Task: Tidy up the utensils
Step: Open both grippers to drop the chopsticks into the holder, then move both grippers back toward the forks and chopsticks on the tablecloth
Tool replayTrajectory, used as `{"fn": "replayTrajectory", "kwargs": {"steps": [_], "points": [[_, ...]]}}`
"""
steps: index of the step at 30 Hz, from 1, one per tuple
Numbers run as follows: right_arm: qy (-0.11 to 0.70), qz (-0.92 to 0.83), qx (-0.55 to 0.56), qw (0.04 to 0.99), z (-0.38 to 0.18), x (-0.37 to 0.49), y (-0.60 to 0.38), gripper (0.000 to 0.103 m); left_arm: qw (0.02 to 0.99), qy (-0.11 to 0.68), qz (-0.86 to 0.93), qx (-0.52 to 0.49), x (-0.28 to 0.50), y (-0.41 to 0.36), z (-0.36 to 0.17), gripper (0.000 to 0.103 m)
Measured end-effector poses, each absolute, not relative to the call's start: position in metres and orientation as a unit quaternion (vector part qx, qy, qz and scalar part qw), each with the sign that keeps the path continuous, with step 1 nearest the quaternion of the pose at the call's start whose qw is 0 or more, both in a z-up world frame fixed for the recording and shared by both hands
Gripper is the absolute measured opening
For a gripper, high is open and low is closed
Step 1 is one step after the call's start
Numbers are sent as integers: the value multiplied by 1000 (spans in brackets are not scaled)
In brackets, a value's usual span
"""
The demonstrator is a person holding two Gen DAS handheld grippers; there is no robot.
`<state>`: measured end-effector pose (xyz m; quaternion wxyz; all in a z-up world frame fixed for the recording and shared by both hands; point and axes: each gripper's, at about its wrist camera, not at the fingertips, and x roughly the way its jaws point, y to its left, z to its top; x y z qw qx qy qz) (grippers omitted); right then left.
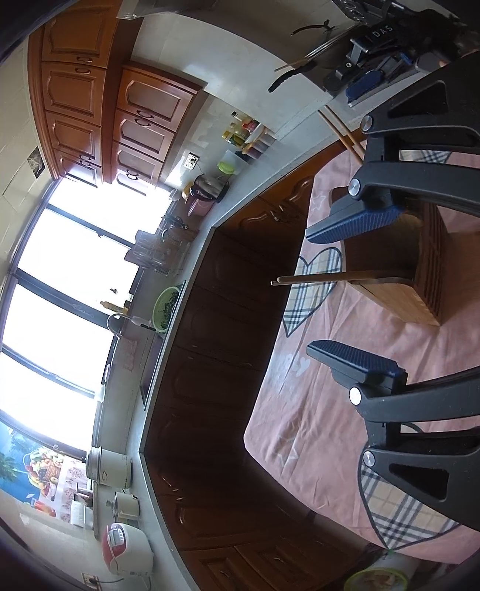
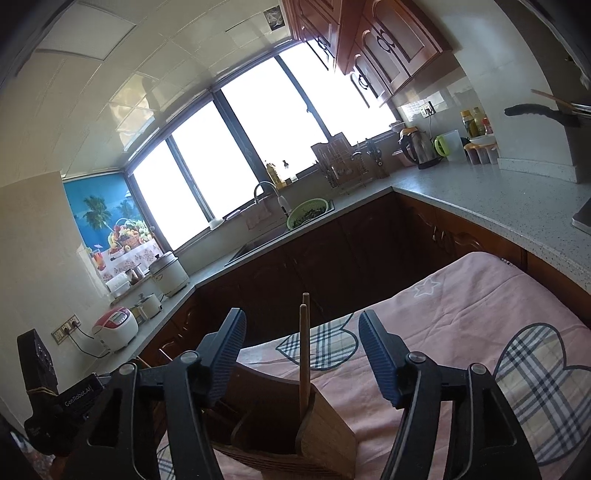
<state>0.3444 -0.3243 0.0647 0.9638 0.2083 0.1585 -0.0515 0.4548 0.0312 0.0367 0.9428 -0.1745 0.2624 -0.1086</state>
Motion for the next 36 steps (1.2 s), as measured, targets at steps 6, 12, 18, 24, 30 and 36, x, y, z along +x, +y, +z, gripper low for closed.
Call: {"fn": "replayTrajectory", "kwargs": {"steps": [6,12,18,24,30,36], "points": [[156,-42,210,964,69,307,-327,91,942,275,-106,-159,410,41,32,83],[180,-42,200,962,60,265,-324,92,935,304,-101,-150,364,49,23,83],[206,-45,203,956,44,224,-326,92,927,334,-101,-136,326,52,16,83],[224,-58,209,950,27,188,-327,92,918,358,-99,-140,296,60,10,83],[252,-67,207,943,9,168,-325,92,908,381,-96,-147,277,62,-3,83],[273,-69,200,939,-7,154,-318,92,902,394,-99,-146,268,52,-9,83]]}}
